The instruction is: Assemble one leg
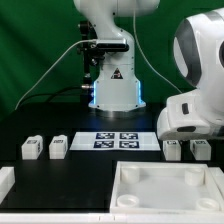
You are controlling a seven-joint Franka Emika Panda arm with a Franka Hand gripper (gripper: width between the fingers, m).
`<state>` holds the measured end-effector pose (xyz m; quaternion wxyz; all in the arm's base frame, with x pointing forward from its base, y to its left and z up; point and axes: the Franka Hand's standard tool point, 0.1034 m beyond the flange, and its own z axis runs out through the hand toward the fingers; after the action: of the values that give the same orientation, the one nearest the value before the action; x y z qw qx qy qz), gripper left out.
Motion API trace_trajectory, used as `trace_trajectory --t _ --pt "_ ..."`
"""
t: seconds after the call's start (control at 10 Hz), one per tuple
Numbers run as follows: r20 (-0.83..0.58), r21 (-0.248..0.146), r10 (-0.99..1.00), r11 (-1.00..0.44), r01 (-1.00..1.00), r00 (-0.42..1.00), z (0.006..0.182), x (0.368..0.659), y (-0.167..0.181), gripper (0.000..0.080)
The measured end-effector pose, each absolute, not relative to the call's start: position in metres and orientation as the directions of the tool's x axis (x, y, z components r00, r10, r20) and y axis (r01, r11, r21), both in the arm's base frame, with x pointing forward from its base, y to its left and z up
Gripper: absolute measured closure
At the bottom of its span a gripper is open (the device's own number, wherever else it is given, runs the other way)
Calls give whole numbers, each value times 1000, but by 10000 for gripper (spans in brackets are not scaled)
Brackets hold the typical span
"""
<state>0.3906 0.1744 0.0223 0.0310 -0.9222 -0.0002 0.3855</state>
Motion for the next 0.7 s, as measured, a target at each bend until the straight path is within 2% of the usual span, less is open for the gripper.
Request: trace_trajectory --t 0.2,0.3,0.6,0.7 --pt "-725 -43 3 -998 -41 689 15 390 177 151" --pt "-736 -21 -24 -998 -59 676 14 392 181 151" --pt "-731 -30 -17 -998 -57 682 8 392 182 151" --pt "-731 -30 -17 -998 -57 682 8 392 182 263"
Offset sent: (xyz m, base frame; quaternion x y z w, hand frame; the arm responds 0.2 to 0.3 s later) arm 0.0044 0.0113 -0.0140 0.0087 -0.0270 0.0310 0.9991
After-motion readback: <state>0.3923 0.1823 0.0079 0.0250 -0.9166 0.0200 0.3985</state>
